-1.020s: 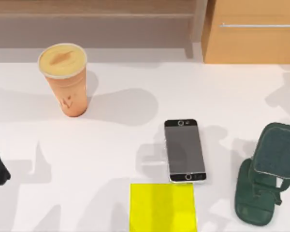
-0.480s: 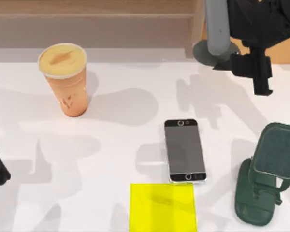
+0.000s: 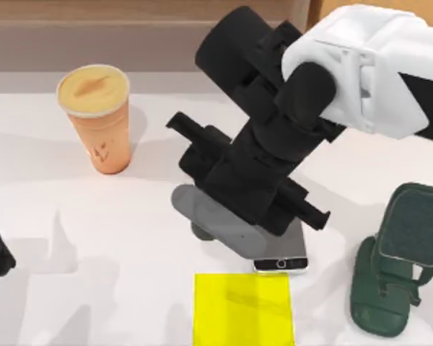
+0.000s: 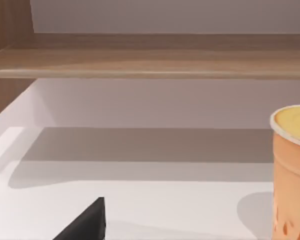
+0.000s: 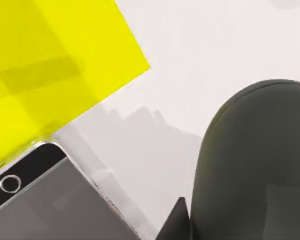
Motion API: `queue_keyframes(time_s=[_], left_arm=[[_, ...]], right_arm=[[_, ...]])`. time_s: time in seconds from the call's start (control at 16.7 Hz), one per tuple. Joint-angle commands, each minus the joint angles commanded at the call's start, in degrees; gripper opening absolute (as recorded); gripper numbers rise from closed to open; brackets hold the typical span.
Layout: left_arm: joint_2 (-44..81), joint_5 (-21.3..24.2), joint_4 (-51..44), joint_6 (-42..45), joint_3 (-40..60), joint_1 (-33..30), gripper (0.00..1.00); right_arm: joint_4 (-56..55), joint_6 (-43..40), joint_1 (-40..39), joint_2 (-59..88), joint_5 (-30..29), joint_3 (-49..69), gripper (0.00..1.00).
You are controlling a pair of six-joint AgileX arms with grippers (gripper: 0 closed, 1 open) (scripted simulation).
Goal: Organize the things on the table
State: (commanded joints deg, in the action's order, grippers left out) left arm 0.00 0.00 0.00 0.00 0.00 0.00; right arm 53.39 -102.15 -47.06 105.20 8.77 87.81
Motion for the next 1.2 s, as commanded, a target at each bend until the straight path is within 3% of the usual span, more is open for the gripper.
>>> queue_keyframes(time_s=[0.24,0.42,1.2], left_arm=[[0.00,0.00,0.00,0.00,0.00,0.00,1.00],[0.00,0.00,0.00,0.00,0.00,0.00,1.00],[0.00,0.00,0.00,0.00,0.00,0.00,1.00]], right_arm=[[0.68,-14.95,-5.74,6.30,-5.37,-5.84,0.00],[0.99,-20.58,-8.04,9.13,-7.88,-8.72,0.00],[-1.02,-21.28,-8.36,10.37,-8.22,-10.31,0.00]])
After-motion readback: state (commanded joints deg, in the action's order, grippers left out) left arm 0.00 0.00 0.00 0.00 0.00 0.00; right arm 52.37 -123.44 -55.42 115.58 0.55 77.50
